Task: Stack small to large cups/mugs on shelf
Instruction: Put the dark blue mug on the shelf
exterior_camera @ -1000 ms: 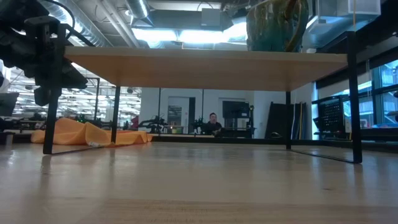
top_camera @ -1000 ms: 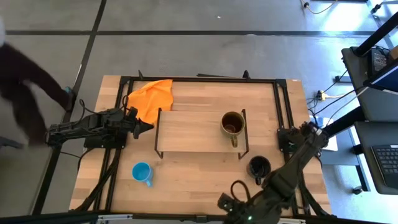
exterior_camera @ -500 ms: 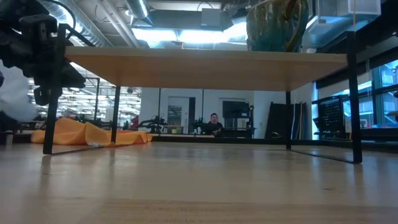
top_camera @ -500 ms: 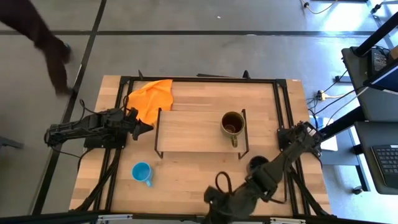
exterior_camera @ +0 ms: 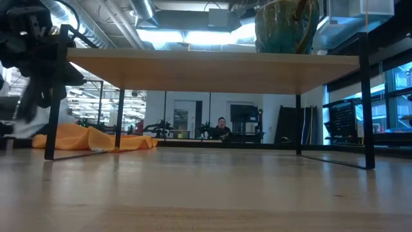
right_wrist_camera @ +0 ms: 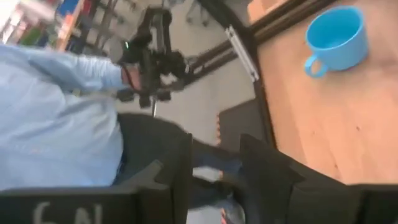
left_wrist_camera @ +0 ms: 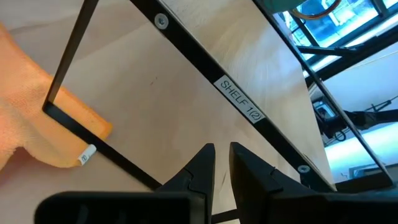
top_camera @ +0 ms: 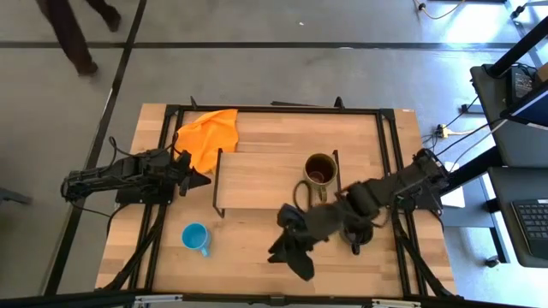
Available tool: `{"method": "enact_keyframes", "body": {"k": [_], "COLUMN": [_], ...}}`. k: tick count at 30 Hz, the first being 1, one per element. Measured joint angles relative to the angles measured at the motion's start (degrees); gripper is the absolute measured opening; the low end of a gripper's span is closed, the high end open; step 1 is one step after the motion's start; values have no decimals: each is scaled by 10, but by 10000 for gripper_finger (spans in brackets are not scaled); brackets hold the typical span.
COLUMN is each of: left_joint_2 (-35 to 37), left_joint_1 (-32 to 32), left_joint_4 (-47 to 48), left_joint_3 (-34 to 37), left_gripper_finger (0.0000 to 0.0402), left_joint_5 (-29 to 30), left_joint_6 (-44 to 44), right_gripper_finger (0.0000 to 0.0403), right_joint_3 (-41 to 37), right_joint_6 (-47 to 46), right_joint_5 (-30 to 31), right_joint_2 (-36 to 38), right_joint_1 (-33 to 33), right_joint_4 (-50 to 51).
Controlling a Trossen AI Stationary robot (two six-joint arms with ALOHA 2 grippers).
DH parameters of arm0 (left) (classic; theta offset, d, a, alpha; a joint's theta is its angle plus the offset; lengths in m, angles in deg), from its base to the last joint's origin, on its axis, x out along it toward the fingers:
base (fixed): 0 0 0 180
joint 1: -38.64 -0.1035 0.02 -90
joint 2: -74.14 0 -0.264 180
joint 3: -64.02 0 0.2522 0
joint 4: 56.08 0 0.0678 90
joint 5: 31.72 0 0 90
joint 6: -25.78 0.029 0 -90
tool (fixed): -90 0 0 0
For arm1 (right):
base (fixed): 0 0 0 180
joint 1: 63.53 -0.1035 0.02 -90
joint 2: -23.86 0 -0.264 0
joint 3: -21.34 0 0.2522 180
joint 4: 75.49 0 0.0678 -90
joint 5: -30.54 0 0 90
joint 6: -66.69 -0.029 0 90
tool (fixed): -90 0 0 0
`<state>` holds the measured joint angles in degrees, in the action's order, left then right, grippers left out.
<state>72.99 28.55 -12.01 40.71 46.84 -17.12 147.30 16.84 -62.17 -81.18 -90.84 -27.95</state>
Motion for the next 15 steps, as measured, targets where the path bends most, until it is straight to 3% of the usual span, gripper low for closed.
{"method": "enact_keyframes", "body": {"k": [3,15], "left_joint_2": [0,0], "left_joint_1": [0,0], "left_joint_4": [0,1], "left_joint_3": [0,0], "left_gripper_finger": [42,42], "left_joint_5": [-1,1], "left_joint_6": [0,0], "right_gripper_finger": [136,136], "right_joint_3": [-2,-1], "right_joint_6": [37,223], "right_joint_5": [-40,-47], "right_joint_2": [-17,52], "right_joint_1": [24,92], "right_joint_4": [12,57]}}
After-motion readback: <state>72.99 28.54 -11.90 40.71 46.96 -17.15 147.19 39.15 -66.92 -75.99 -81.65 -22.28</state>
